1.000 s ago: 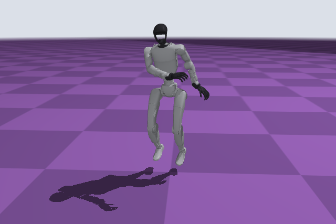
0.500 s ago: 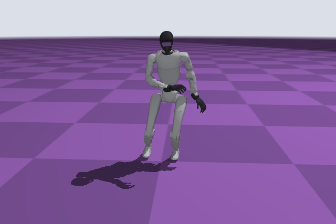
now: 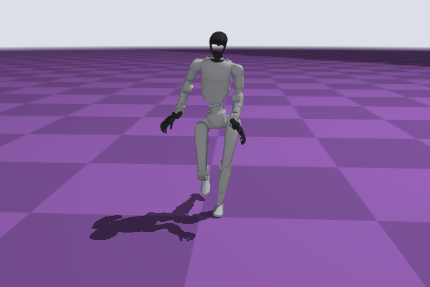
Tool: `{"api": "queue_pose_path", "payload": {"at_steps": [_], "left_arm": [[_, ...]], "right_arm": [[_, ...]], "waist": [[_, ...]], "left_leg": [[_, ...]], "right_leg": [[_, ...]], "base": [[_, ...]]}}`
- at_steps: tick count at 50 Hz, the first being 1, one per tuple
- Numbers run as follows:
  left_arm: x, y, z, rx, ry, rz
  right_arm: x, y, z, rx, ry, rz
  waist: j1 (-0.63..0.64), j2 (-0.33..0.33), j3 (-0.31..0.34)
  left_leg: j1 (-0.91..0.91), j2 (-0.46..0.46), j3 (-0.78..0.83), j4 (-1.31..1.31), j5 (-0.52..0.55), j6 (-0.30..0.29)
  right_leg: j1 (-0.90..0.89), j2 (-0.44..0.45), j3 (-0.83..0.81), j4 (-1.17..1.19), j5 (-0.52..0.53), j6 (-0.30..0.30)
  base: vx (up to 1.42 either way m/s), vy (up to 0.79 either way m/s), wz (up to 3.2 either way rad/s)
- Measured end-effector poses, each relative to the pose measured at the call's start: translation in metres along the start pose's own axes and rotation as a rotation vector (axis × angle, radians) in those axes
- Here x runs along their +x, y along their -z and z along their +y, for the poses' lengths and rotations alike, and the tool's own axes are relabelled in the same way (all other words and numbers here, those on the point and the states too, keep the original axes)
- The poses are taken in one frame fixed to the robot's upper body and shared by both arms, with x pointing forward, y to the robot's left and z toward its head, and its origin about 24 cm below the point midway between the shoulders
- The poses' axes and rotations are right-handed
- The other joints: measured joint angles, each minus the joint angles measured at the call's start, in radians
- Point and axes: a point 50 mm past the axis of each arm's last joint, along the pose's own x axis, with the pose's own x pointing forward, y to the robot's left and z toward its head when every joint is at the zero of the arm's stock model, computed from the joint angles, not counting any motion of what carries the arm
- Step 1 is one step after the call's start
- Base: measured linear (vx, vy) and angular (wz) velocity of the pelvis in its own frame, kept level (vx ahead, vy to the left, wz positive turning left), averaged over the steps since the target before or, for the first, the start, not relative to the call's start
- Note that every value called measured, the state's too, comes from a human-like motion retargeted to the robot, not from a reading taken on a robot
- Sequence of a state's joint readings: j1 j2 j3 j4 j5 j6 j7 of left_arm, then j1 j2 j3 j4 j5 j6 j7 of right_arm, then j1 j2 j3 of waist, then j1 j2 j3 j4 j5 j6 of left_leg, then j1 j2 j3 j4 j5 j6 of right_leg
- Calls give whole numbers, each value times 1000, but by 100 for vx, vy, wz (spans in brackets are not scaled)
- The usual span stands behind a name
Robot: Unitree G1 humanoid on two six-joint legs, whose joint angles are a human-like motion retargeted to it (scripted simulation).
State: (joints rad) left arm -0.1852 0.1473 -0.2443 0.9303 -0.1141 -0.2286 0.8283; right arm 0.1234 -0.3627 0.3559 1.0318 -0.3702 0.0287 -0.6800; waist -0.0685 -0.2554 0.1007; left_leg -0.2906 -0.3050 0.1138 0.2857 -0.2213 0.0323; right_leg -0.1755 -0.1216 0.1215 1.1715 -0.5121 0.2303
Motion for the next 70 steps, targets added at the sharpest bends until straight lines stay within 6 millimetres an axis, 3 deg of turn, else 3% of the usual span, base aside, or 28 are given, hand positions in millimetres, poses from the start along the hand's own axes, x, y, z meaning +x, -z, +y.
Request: {"api": "queue_pose_path", "payload": {"at_steps": [3, 7, 9, 12, 17, 22, 25, 28, 30, 33, 38, 42, 45, 47, 53, 56, 58, 60, 62, 65, 70], "left_arm": [[-10, 48, 21, 109, -52, 168], [-25, 96, 54, 245, -109, 343], [-27, 108, 67, 279, -130, 391], [-29, 118, 81, 319, -141, 418], [-26, 116, 83, 310, -114, 397], [-11, 92, 64, 251, -24, 303], [-1, 73, 50, 220, 53, 231], [9, 46, 29, 177, 151, 154], [11, 30, 16, 159, 215, 103], [13, 5, -1, 150, 303, 4], [16, -24, -14, 185, 388, -126], [15, -13, -8, 240, 404, -111], [11, 11, 3, 279, 401, -41], [11, 27, 17, 279, 376, 18], [-4, 75, 52, 185, 220, 220], [-13, 93, 69, 78, 105, 323], [-19, 102, 78, 1, 33, 380], [-23, 107, 83, -55, -7, 415], [-26, 107, 79, -92, -6, 429], [-30, 105, 75, -114, 16, 433], [-28, 105, 76, -106, 34, 438]], "right_arm": [[12, -46, -10, 65, 30, -158], [24, -127, -44, 144, 110, -442], [26, -170, -69, 171, 168, -588], [19, -216, -99, 208, 239, -754], [8, -242, -114, 243, 252, -863], [13, -221, -97, 229, 136, -797], [21, -193, -79, 204, 54, -699], [32, -159, -67, 181, -3, -560], [36, -134, -56, 173, -40, -460], [37, -105, -43, 179, -82, -335], [33, -93, -33, 163, -109, -284], [29, -103, -33, 122, -102, -348], [25, -115, -35, 106, -86, -419], [21, -126, -36, 97, -82, -474], [6, -132, -21, 111, -137, -517], [1, -122, -12, 93, -175, -495], [0, -113, -8, 71, -188, -472], [2, -100, -9, 50, -183, -437], [9, -83, -17, 30, -148, -384], [19, -59, -29, 6, -95, -298], [36, -41, -51, 11, -34, -194]], "waist": [[20, 9, 12], [25, 35, 48], [22, 82, 65], [20, 133, 83], [-7, 160, 92], [-19, 187, 85], [-21, 222, 76], [-24, 290, 64], [-58, 286, 45], [-127, 224, 10], [-211, 127, -22], [-238, 110, -44], [-243, 95, -54], [-249, 125, -72], [-236, 68, -119], [-217, 38, -129], [-183, 43, -113], [-131, 74, -95], [-49, 150, -81], [37, 177, -88], [118, 168, -102]], "left_leg": [[-38, 34, 21, 4, 15, -20], [-129, 79, 43, 71, 19, -50], [-186, 129, 38, 95, 27, -80], [-250, 176, 36, 89, 58, -125], [-294, 218, 105, 176, -25, -118], [-278, 349, 193, 545, -294, -17], [-216, 457, 214, 784, -464, 27], [-111, 560, 235, 854, -566, 16], [-31, 542, 277, 777, -589, 2], [52, 415, 327, 518, -578, -6], [110, 243, 300, 156, -487, 10], [122, 220, 248, -4, -388, 6], [113, 234, 219, -2, -374, -1], [149, 258, 183, -126, -316, -1], [147, 284, 135, -34, -358, 12], [108, 361, 181, 203, -409, 29], [36, 459, 185, 468, -461, 40], [-49, 566, 167, 711, -492, 52], [-135, 679, 135, 869, -514, 57], [-229, 684, 139, 924, -534, 71], [-341, 572, 199, 679, -517, 63]], "right_leg": [[38, 28, -14, -103, -102, -68], [30, 67, -29, -171, -245, -160], [2, 119, -43, -207, -282, -210], [-58, 155, -74, -231, -298, -257], [-148, 110, -151, -232, -294, -264], [-205, 86, -230, -277, -231, -236], [-237, 121, -274, -304, -189, -231], [-249, 200, -331, -398, -117, -233], [-290, 187, -359, -397, -97, -218], [-398, 102, -349, -307, -84, -167], [-592, 47, -199, -122, -16, -46], [-673, 13, -121, -53, 19, -42], [-692, -36, -52, -43, 28, -67], [-689, -40, -47, -102, 48, -86], [-624, -78, 15, -165, 16, -106], [-547, -79, -11, -184, -43, -128], [-475, -40, -53, -209, -69, -149], [-407, 28, -101, -247, -78, -173], [-325, 134, -149, -356, -42, -196], [-234, 180, -162, -463, -9, -198], [-106, 148, -201, -570, -8, -180]], "base": [[-41, -6, -24], [-49, -6, 10], [-54, -6, 34], [-56, -6, 65], [-51, -5, 107], [-42, -3, 102], [-37, -3, 96], [-33, -4, 112], [-31, -5, 167], [-28, -4, 199], [-21, -7, 179], [-9, -14, 112], [3, -19, 86], [15, -22, 77], [20, -29, 65], [24, -27, 55], [21, -21, 23], [20, -16, 2], [24, -11, 0], [31, -3, 53], [40, 8, 95]]}}
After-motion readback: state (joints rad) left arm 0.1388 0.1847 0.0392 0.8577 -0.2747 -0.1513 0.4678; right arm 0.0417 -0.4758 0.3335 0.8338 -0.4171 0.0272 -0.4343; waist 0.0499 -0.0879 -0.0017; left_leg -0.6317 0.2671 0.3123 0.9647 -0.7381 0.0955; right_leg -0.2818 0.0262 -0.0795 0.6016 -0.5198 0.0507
